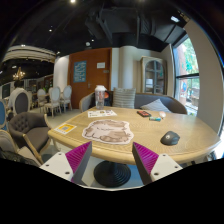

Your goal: Arrange mouse

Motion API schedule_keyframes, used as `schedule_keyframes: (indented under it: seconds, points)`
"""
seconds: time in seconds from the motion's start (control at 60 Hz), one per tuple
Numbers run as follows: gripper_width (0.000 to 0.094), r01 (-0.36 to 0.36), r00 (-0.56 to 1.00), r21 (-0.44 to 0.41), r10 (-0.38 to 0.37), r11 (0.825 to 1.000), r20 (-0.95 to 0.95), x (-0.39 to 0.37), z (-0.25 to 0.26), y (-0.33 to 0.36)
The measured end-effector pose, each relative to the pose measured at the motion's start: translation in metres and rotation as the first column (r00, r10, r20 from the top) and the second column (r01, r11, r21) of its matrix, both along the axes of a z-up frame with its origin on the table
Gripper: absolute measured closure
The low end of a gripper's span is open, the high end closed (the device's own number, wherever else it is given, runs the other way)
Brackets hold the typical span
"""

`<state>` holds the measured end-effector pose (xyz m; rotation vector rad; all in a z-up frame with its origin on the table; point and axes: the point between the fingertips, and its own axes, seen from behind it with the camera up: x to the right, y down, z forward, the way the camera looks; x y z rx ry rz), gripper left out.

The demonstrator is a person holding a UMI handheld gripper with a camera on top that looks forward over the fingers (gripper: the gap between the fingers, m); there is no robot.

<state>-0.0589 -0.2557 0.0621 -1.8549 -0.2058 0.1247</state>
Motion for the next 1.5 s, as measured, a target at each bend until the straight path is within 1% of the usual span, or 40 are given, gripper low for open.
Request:
schedule_keyframes:
  seconds: [0.05, 0.117, 0.233, 0.333, 0.5, 0.517, 0.65, 0.667, 0.75, 0.767, 0.8, 0.883, 0.917, 0.933, 0.967, 1.017, 1.083, 1.167, 1.2, 1.233, 1.25, 1.267, 1.3, 1.333, 1.4, 1.417, 1.433, 1.483, 1.5]
  points:
    - [0.0084, -0.009, 1.0, -0.016, 0.01, 1.0, 0.011, 0.001, -0.003, -0.002]
    - [0.0081, -0.016, 1.0, -0.015, 0.016, 1.0, 0.013, -0.003, -0.002, 0.002]
    - [0.0079, 0.03, 1.0, -0.041, -0.03, 0.999, 0.005, 0.005, -0.01, 0.019]
    - [0.0078, 0.091, 0.996, -0.069, -0.092, 0.993, -0.006, 0.041, -0.027, 0.029]
    - [0.0079, 0.199, 0.98, -0.124, -0.195, 0.972, 0.043, 0.105, -0.057, 0.05]
    - [0.0078, 0.206, 0.978, -0.132, -0.201, 0.97, 0.051, 0.122, -0.057, 0.047]
    - [0.0079, 0.298, 0.954, -0.157, -0.289, 0.942, 0.078, 0.179, -0.07, 0.067]
    - [0.0079, 0.295, 0.955, -0.163, -0.287, 0.942, 0.074, 0.194, -0.065, 0.067]
    - [0.0081, 0.306, 0.952, -0.183, -0.302, 0.934, 0.052, 0.215, -0.068, 0.085]
    - [0.0082, 0.313, 0.95, -0.188, -0.31, 0.931, 0.047, 0.207, -0.075, 0.095]
    - [0.008, 0.305, 0.952, -0.21, -0.305, 0.929, 0.034, 0.224, -0.07, 0.1]
    - [0.0082, 0.275, 0.959, -0.238, -0.285, 0.932, -0.008, 0.226, -0.066, 0.127]
    - [0.0085, 0.277, 0.956, -0.265, -0.294, 0.924, -0.025, 0.214, -0.077, 0.146]
    - [0.0076, 0.279, 0.954, -0.287, -0.299, 0.916, -0.026, 0.225, -0.073, 0.146]
    - [0.0079, 0.286, 0.952, -0.303, -0.305, 0.909, -0.019, 0.229, -0.072, 0.155]
    - [0.0087, 0.287, 0.954, -0.295, -0.301, 0.911, -0.001, 0.232, -0.066, 0.172]
    - [0.009, 0.294, 0.952, -0.313, -0.305, 0.903, 0.015, 0.229, -0.068, 0.194]
    - [0.0098, 0.281, 0.958, -0.336, -0.283, 0.899, 0.044, 0.221, -0.073, 0.22]
    - [0.0107, 0.278, 0.959, -0.35, -0.277, 0.895, 0.055, 0.218, -0.077, 0.229]
    - [0.0145, 0.281, 0.959, -0.366, -0.276, 0.887, 0.068, 0.217, -0.083, 0.234]
    - [0.0176, 0.281, 0.959, -0.365, -0.272, 0.888, 0.076, 0.216, -0.084, 0.237]
    - [0.024, 0.278, 0.96, -0.356, -0.269, 0.893, 0.075, 0.215, -0.082, 0.241]
    - [0.0397, 0.274, 0.961, -0.363, -0.265, 0.891, 0.076, 0.212, -0.084, 0.243]
    - [0.0406, 0.282, 0.959, -0.357, -0.275, 0.89, 0.072, 0.213, -0.082, 0.244]
    - [0.0487, 0.315, 0.949, -0.339, -0.306, 0.886, 0.082, 0.219, -0.081, 0.246]
    - [0.0517, 0.318, 0.948, -0.332, -0.307, 0.888, 0.084, 0.219, -0.079, 0.247]
    - [0.0538, 0.322, 0.947, -0.312, -0.309, 0.894, 0.09, 0.22, -0.075, 0.249]
    - [0.0568, 0.336, 0.942, -0.305, -0.323, 0.891, 0.091, 0.22, -0.074, 0.246]
    - [0.057, 0.331, 0.944, -0.302, -0.321, 0.894, 0.084, 0.217, -0.072, 0.247]
